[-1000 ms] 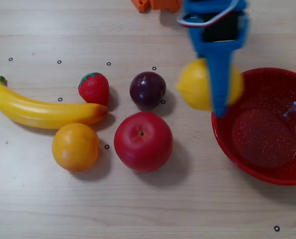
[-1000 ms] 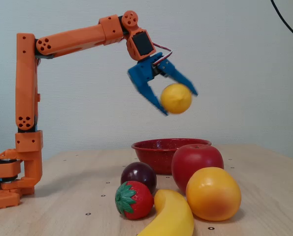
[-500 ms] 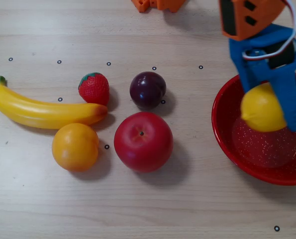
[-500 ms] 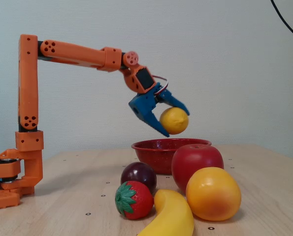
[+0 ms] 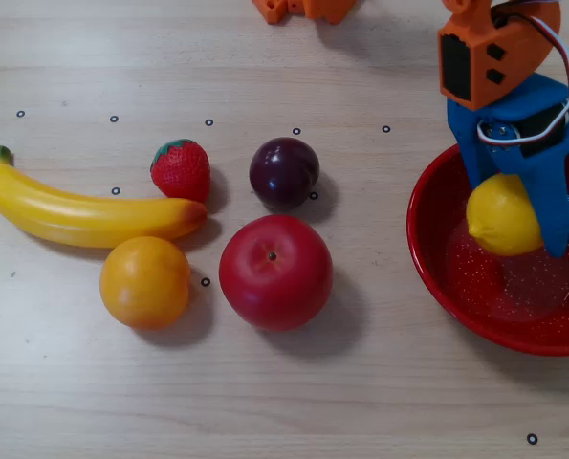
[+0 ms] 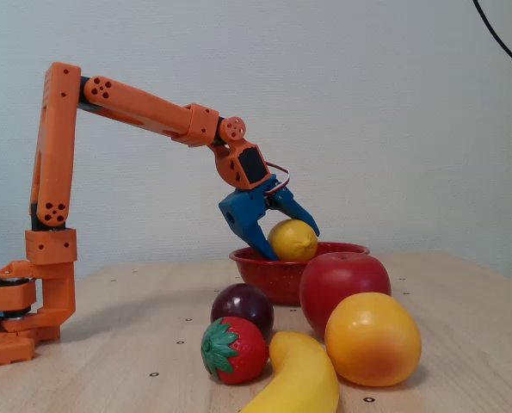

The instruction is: Put the lemon in the red bowl.

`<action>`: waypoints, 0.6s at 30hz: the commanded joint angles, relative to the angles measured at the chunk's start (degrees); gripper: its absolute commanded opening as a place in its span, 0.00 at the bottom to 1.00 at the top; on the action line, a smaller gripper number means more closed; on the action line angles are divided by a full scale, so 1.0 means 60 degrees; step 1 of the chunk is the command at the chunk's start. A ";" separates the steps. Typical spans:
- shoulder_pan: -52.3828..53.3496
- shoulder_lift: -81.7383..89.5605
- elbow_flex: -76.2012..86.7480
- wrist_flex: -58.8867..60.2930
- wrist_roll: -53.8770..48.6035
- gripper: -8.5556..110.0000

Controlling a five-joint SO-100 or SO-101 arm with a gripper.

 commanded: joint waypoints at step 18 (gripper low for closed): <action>-0.0630 0.2183 -0.2578 0.3325 -0.1084 0.16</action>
